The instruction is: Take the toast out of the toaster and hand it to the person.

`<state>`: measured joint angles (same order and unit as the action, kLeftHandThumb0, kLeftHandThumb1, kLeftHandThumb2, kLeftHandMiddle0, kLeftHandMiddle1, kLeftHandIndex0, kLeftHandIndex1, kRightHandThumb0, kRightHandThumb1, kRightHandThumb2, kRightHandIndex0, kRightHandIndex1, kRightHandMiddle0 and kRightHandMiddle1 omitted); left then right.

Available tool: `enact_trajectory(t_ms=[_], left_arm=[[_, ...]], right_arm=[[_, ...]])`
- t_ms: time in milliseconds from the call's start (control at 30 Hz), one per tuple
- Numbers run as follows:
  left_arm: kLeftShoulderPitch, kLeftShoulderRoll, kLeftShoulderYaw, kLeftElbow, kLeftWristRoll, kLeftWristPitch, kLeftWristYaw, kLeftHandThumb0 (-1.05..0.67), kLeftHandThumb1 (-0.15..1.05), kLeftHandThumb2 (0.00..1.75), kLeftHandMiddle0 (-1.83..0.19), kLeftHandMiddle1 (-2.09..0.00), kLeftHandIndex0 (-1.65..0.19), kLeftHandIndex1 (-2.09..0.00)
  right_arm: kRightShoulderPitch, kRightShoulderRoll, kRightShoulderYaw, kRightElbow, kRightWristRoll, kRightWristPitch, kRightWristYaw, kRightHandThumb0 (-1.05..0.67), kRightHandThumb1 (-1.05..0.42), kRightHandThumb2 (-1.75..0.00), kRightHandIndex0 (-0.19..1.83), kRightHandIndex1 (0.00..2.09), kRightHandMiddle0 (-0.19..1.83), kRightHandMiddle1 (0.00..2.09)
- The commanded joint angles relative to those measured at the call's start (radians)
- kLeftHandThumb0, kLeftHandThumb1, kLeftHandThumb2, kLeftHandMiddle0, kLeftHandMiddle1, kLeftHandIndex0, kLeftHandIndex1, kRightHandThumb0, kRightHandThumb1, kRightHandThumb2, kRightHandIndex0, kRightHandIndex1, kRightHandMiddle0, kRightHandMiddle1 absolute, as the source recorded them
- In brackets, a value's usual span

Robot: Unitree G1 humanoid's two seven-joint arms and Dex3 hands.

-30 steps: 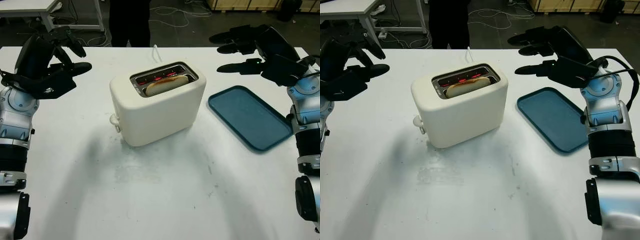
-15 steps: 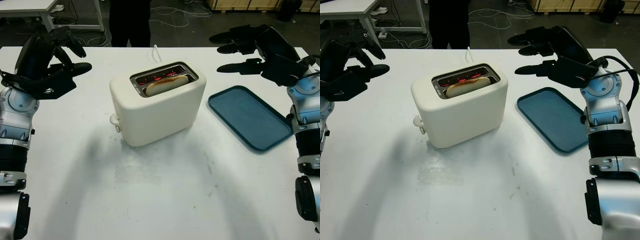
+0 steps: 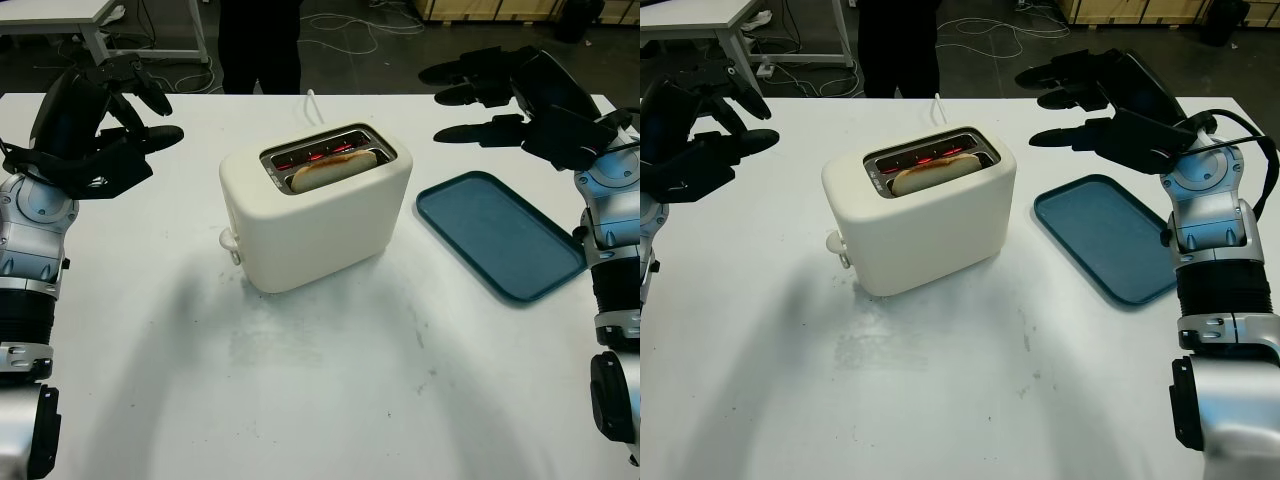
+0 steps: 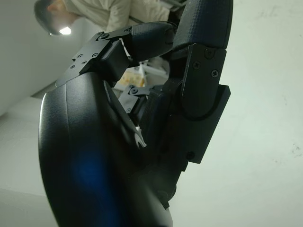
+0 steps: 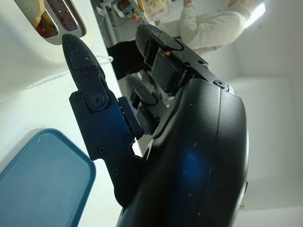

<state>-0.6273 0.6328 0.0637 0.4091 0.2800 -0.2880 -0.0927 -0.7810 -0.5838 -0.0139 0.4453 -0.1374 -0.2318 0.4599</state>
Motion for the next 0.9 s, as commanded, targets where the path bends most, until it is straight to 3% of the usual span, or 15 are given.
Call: enact_trajectory(t_ms=[0,867], left_arm=[[0.004,-0.004,0.0,0.002,-0.003,-0.01,0.007,-1.05,0.92,0.17,-0.72,-1.43,-0.59,-1.44],[0.009,0.0,0.003,0.009,-0.001,-0.009,0.008,-1.05,0.92,0.16,-0.72,-1.42,-0.59,-1.43]], right_arm=[[0.008,-0.005,0.004,-0.009,0.001,0.006,-0.001,-0.57,-0.77,0.0,0.87,0.0,0.79,0.0],[0.013,0.003,0.003,-0.014,0.004,0.017,-0.006,-0.58,-0.77,0.0,0.88,0.01,0.8,0.0]])
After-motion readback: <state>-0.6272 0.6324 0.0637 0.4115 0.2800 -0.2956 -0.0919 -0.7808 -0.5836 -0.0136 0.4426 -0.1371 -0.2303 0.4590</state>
